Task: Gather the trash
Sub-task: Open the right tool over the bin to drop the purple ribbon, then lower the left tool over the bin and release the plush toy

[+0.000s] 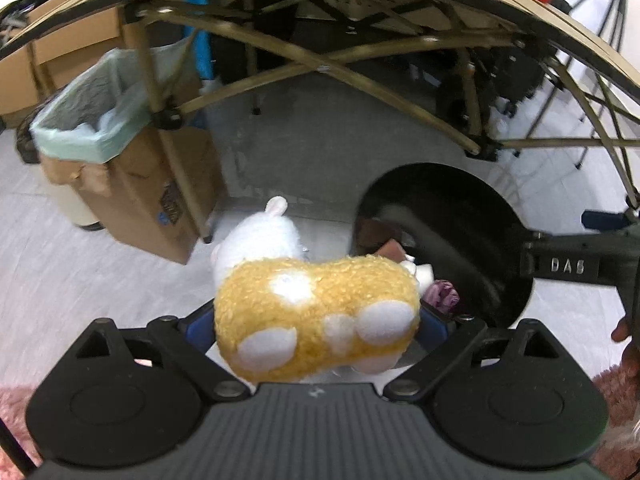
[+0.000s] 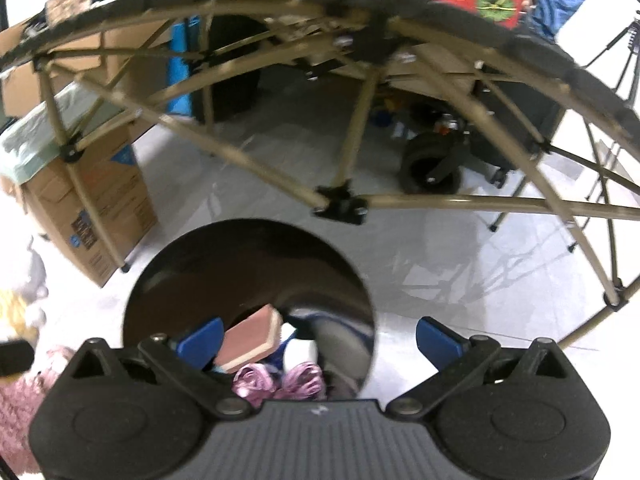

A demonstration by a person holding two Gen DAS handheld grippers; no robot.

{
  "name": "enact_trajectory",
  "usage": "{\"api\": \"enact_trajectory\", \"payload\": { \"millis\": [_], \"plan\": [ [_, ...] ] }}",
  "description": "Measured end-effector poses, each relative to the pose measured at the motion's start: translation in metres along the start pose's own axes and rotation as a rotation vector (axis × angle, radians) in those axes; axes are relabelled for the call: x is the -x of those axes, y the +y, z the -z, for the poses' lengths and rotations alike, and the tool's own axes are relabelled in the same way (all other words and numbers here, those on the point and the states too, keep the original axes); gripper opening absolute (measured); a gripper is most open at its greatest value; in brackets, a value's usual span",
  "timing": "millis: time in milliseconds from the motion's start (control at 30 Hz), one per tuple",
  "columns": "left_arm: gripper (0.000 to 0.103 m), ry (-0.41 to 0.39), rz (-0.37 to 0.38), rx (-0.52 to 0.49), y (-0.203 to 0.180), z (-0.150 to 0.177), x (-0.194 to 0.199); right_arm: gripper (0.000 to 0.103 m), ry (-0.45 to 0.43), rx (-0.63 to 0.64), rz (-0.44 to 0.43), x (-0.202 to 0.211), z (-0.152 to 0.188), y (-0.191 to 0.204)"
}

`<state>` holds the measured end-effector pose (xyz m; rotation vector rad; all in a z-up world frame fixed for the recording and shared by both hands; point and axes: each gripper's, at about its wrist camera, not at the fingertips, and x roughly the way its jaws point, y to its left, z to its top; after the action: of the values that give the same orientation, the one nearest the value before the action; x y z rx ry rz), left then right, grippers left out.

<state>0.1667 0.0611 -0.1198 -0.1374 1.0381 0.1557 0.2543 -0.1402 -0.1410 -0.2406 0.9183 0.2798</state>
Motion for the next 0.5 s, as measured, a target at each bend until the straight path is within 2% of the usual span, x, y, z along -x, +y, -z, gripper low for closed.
{"api": "enact_trajectory", "payload": {
  "millis": [200,367,500],
  "plan": [
    [0.095,0.005,0.041,-0.117,-0.045,-0.011,-0.010,0.103,-0.006,-0.134,0.055,0.010,0.000,-0.047],
    [0.095,0.018,0.062,-0.195,-0.085,-0.023,-0.026,0.103,0.008,-0.286,0.045,0.017,0.010,-0.089],
    [0.096,0.027,0.065,-0.227,-0.107,-0.033,-0.040,0.103,0.004,-0.326,0.065,0.022,0.019,-0.104]
  ]
}}
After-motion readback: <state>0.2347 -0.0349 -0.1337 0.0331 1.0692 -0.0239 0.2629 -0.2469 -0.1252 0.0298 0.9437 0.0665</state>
